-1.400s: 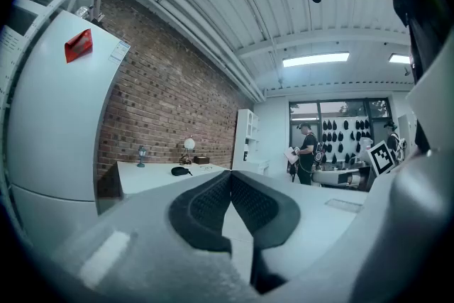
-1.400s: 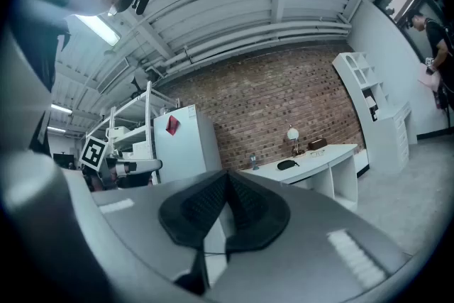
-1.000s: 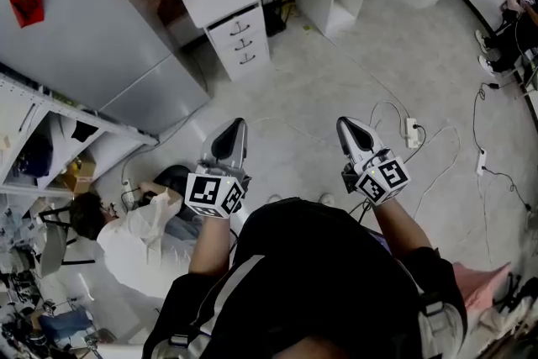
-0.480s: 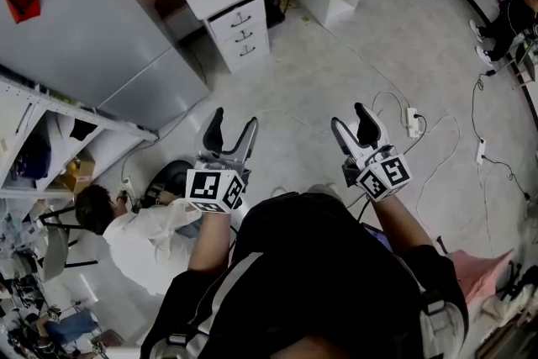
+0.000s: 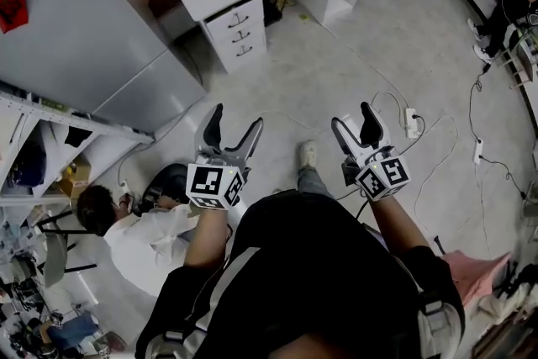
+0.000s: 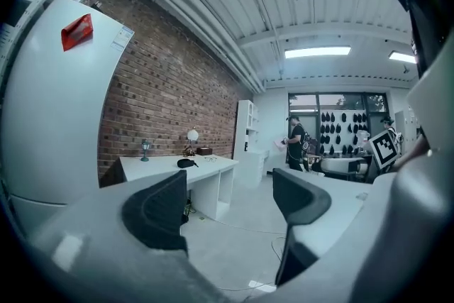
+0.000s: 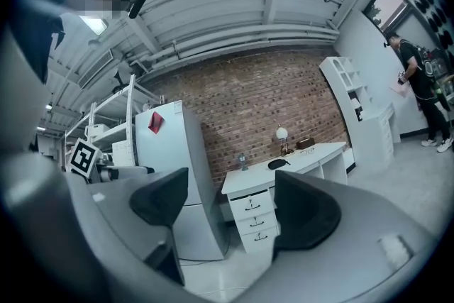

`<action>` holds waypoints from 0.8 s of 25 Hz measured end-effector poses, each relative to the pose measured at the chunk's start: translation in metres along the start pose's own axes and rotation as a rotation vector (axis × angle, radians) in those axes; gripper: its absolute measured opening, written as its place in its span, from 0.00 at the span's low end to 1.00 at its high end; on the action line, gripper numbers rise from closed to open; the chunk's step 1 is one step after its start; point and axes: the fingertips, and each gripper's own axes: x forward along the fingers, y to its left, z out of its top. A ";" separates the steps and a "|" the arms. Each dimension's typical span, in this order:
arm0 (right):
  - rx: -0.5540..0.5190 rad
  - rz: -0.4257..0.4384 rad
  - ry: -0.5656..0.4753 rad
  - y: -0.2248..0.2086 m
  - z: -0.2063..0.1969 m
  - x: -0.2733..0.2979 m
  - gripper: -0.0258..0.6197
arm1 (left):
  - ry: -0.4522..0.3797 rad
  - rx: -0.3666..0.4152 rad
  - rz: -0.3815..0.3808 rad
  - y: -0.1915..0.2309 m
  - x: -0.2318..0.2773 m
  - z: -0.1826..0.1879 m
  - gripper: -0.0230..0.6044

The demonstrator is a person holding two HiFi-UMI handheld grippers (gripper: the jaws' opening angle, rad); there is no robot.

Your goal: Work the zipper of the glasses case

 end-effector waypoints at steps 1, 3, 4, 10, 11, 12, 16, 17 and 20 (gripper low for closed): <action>-0.001 0.004 -0.006 -0.007 0.003 0.010 0.60 | -0.005 0.000 0.005 0.005 0.009 0.003 0.66; -0.001 0.015 -0.015 -0.024 0.007 0.029 0.60 | -0.012 0.005 0.021 0.014 0.028 0.009 0.67; 0.001 0.019 -0.017 -0.034 0.009 0.039 0.60 | -0.014 0.009 0.029 0.018 0.039 0.012 0.67; 0.030 0.034 -0.011 -0.100 0.024 0.107 0.60 | -0.019 0.020 0.050 0.034 0.111 0.032 0.67; 0.030 0.044 -0.013 -0.108 0.029 0.119 0.59 | -0.021 0.021 0.055 0.036 0.124 0.035 0.67; 0.029 0.056 -0.013 -0.115 0.033 0.129 0.59 | -0.022 0.021 0.060 0.039 0.137 0.038 0.67; 0.010 0.098 0.012 -0.145 0.042 0.156 0.59 | -0.023 0.013 0.075 0.045 0.185 0.044 0.67; 0.010 0.104 0.020 -0.152 0.043 0.161 0.59 | -0.022 0.009 0.079 0.047 0.196 0.044 0.67; 0.006 0.107 0.036 -0.178 0.045 0.173 0.59 | -0.016 0.001 0.087 0.051 0.225 0.042 0.67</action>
